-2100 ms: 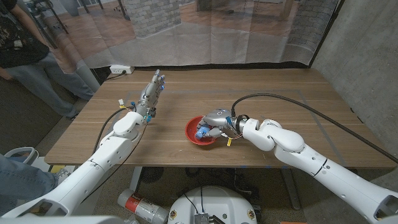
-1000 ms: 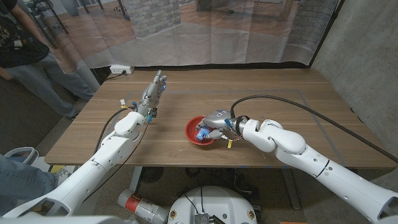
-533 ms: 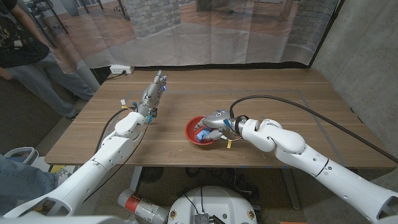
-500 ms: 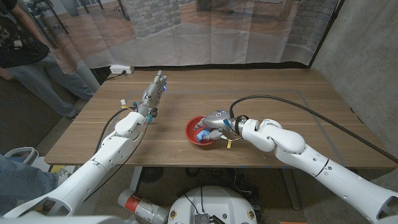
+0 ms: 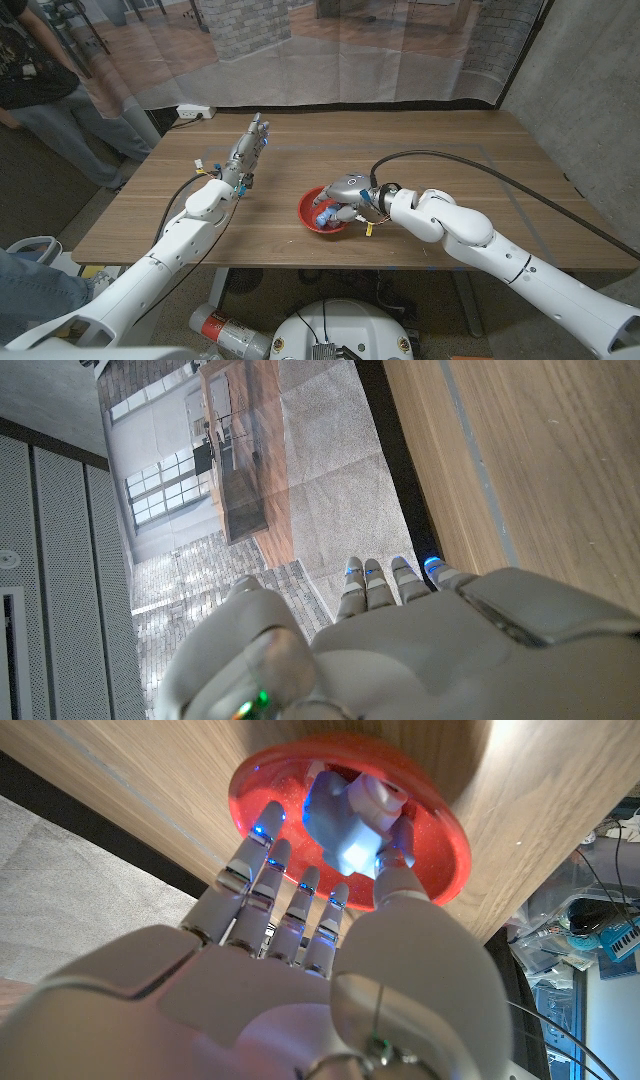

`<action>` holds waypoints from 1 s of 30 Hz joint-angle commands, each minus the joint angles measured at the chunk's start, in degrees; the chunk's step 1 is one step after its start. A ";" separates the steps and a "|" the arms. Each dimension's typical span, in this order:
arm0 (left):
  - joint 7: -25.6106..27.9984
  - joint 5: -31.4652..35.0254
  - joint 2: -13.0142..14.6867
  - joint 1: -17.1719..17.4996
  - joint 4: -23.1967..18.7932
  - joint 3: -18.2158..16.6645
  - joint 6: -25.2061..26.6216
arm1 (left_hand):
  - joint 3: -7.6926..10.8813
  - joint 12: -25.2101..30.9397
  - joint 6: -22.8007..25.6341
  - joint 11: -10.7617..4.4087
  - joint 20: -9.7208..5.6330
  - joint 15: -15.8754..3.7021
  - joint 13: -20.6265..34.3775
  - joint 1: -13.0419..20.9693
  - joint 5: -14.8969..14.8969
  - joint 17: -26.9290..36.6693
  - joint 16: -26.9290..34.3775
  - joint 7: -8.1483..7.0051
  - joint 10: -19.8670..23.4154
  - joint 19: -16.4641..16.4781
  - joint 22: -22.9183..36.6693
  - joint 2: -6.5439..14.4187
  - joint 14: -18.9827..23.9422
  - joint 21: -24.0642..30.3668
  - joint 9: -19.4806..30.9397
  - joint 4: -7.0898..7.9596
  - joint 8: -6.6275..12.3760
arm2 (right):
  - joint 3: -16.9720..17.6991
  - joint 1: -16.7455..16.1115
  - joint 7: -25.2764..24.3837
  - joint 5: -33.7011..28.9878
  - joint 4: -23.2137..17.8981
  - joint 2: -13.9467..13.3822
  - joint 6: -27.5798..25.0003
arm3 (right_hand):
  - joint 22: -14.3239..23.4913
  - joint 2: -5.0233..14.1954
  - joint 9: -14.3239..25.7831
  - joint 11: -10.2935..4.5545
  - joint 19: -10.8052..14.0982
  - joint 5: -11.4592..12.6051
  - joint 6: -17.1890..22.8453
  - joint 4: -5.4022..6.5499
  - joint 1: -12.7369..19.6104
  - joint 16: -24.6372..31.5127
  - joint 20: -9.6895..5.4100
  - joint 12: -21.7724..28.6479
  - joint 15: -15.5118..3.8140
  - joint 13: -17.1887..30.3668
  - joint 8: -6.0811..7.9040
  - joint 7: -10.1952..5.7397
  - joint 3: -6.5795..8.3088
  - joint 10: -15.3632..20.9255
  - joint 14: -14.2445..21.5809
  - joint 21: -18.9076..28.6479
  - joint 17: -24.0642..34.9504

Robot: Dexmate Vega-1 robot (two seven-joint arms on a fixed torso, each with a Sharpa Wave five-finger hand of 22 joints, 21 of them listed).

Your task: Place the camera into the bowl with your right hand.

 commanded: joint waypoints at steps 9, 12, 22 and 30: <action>-0.26 0.25 -0.17 -0.63 0.45 0.40 0.37 | -0.40 0.03 0.62 0.03 0.39 0.28 0.11 0.35 -0.37 0.31 -0.04 -0.03 -0.02 0.14 0.30 0.51 -0.05 -0.07 0.16 0.07 -0.07 | 2.48 -1.44 -1.47 0.88 -2.06 -0.83 -0.14 | 0.15 0.39 -0.10 0.01 0.58 0.04 1.23 0.54 -0.61 0.08 0.27 0.07 -1.07 -0.03 0.38 0.14 0.12 0.54 0.34 0.07 -0.11; -0.25 0.27 -0.14 -0.66 0.41 0.43 0.47 | -0.41 0.01 0.61 0.01 0.40 0.26 0.11 0.35 -0.37 0.31 -0.06 -0.06 -0.08 0.14 0.30 0.52 -0.09 -0.07 0.16 0.07 -0.08 | 2.82 -1.68 -2.05 1.14 -2.13 -0.81 -0.14 | 0.14 0.48 -0.12 -0.03 0.59 0.04 1.31 0.60 -0.68 0.12 0.26 0.12 -1.14 -0.06 0.40 0.13 0.14 0.73 0.49 0.07 -0.17; -0.40 0.42 -0.25 -1.10 0.60 0.72 0.73 | -0.47 -0.01 0.62 0.09 0.41 0.24 0.11 0.40 -0.38 0.31 -0.06 0.02 -0.12 0.15 0.30 0.57 -0.08 -0.08 0.16 0.06 -0.07 | 3.90 -1.83 -3.51 2.11 -2.77 -0.95 0.48 | 0.10 0.88 -0.29 -0.34 1.38 0.10 2.58 0.78 -1.00 0.35 -0.08 0.64 -1.87 -0.24 0.78 0.02 0.22 2.50 1.59 0.37 -0.60; -0.49 0.42 -0.33 -1.28 0.73 0.85 0.85 | -0.52 0.01 0.67 0.09 0.41 0.23 0.11 0.43 -0.39 0.31 -0.04 0.04 -0.06 0.12 0.30 0.62 -0.03 -0.10 0.16 0.06 -0.06 | 4.85 -1.71 -3.81 3.32 -3.58 -1.04 1.17 | 0.08 1.40 -0.42 -0.55 2.06 0.19 3.37 0.70 -0.79 0.67 -0.66 1.20 -2.41 -0.30 0.96 -0.20 0.55 4.22 2.85 0.64 -0.90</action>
